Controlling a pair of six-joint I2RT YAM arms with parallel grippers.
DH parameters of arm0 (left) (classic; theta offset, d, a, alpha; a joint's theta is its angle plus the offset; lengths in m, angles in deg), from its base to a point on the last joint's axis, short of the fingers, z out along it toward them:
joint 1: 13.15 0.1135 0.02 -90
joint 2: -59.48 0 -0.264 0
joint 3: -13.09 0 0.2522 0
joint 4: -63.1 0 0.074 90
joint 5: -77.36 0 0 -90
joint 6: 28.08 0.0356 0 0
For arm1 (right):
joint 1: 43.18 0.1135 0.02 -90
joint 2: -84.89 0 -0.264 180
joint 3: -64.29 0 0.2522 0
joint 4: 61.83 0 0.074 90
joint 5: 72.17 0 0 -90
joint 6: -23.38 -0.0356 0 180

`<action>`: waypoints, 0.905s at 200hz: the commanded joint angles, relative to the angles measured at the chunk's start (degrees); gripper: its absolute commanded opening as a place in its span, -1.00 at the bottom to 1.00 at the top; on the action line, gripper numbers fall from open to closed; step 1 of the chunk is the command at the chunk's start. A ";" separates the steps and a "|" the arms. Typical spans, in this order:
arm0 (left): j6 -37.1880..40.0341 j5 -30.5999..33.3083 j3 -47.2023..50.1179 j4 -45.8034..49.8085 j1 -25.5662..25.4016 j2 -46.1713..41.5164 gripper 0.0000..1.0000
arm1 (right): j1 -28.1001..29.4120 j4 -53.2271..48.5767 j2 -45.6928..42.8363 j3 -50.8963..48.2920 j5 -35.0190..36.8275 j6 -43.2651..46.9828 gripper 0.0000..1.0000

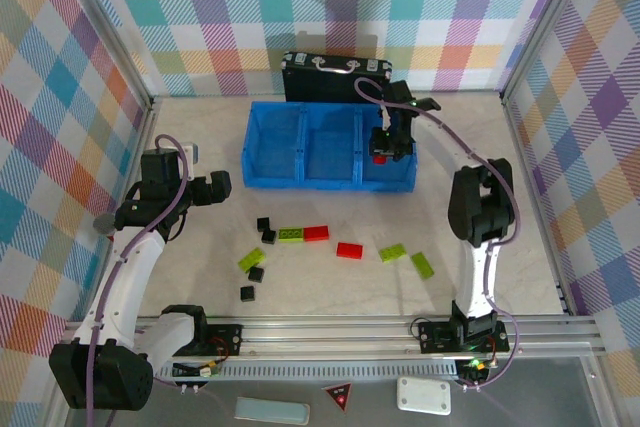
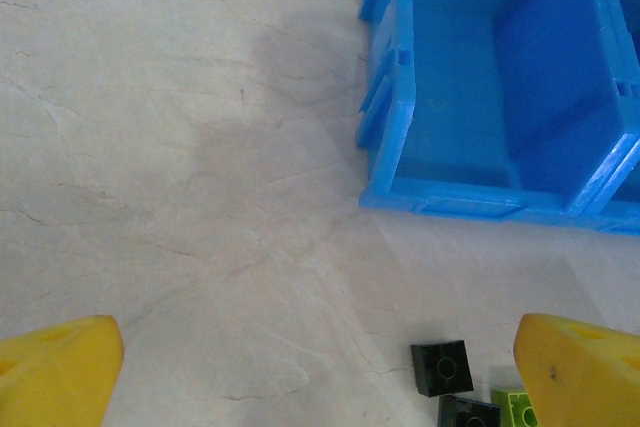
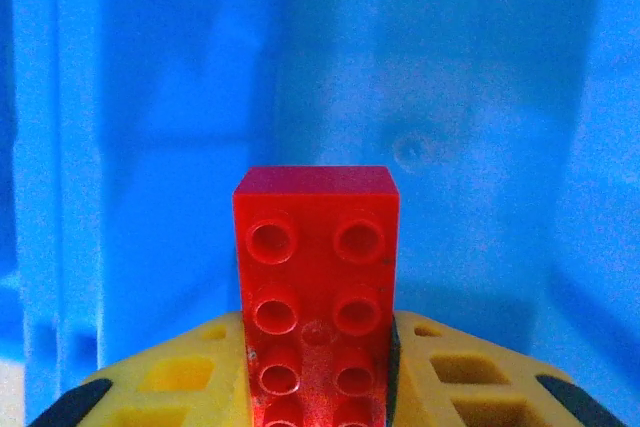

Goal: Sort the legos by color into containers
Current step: Place the lego in the container.

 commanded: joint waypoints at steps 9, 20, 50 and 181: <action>1.10 0.91 0.30 -0.67 -0.35 0.49 1.00 | -1.14 5.00 5.13 4.04 -4.84 2.04 -0.34; 1.06 0.99 0.37 -0.67 -0.35 0.58 1.00 | -1.41 6.53 6.96 5.01 -5.42 2.35 -0.34; 1.12 0.92 0.35 -0.67 -0.35 1.01 1.00 | -2.27 9.91 11.28 7.08 -6.63 2.49 -0.33; 1.28 0.75 0.37 -0.67 -0.35 1.83 1.00 | -5.27 14.87 20.21 13.65 -12.25 0.69 -0.18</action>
